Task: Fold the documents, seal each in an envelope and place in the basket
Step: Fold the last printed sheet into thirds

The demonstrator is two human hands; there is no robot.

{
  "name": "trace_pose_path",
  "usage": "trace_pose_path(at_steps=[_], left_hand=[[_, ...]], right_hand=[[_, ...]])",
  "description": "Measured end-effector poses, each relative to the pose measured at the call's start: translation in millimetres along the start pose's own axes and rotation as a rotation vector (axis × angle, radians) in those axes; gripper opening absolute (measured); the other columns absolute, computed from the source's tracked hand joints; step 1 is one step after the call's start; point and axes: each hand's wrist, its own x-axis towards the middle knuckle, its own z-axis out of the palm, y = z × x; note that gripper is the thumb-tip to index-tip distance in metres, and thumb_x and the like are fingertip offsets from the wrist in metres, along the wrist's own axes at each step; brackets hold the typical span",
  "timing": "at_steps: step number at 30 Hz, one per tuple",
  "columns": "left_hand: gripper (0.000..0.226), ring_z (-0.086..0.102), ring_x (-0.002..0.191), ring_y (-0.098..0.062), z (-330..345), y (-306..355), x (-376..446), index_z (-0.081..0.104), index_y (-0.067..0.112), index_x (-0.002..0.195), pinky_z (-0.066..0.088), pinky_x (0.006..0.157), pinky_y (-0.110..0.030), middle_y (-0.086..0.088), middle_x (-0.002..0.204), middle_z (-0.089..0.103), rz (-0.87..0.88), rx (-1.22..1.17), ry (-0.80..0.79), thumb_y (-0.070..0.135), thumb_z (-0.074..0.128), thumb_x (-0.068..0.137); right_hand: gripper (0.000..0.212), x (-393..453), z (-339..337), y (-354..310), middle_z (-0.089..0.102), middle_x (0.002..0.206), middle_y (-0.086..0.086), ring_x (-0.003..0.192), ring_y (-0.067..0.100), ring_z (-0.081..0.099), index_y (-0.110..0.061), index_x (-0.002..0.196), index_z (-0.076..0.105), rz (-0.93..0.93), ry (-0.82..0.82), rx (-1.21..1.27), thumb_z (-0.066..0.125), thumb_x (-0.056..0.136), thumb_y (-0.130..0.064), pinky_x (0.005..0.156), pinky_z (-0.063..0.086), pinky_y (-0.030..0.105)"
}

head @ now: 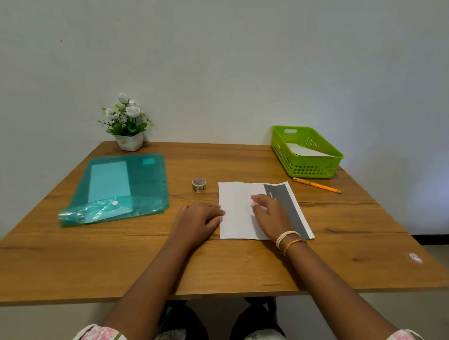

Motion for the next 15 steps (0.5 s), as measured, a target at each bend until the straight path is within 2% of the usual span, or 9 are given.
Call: trace_pose_path(at_steps=[3,5,10,15], left_hand=[[0.029,0.056,0.115,-0.008,0.8,2.2,-3.4,0.067,0.025,0.12,0.043,0.094,-0.027,0.009,0.124,0.065,-0.078,-0.016,0.078,0.029,0.054,0.094],[0.032,0.054,0.116,-0.011,2.1,4.9,-4.9,0.064,0.021,0.124,0.043,0.095,-0.027,0.005,0.127,0.063,-0.117,0.012,0.089,0.029,0.05,0.096],[0.042,0.049,0.12,-0.017,4.3,9.2,-2.7,0.054,0.016,0.131,0.044,0.1,-0.033,-0.004,0.135,0.054,-0.242,0.113,0.05,0.04,0.037,0.1],[0.054,0.023,0.144,-0.025,4.5,19.4,-0.7,0.036,0.018,0.147,0.026,0.114,-0.041,-0.004,0.156,0.029,-0.284,0.142,-0.136,0.047,0.028,0.102]], right_hand=[[0.044,-10.4,9.1,-1.5,0.047,0.144,0.004,0.133,0.021,0.042,-0.016,0.137,0.049,-0.136,-0.198,-0.284,0.047,0.097,-0.033,0.109,0.032,0.035],[0.049,-15.1,17.2,0.3,0.039,0.15,0.003,0.139,0.019,0.034,-0.016,0.142,0.042,-0.201,-0.222,-0.414,0.044,0.097,-0.037,0.113,0.026,0.035],[0.049,-15.9,19.7,-2.4,0.036,0.152,0.001,0.141,0.017,0.031,-0.018,0.143,0.039,-0.205,-0.193,-0.422,0.042,0.099,-0.036,0.114,0.024,0.033],[0.049,-16.9,20.1,-2.8,0.037,0.151,0.001,0.141,0.016,0.032,-0.018,0.143,0.04,-0.214,-0.19,-0.421,0.044,0.098,-0.036,0.114,0.024,0.032]])
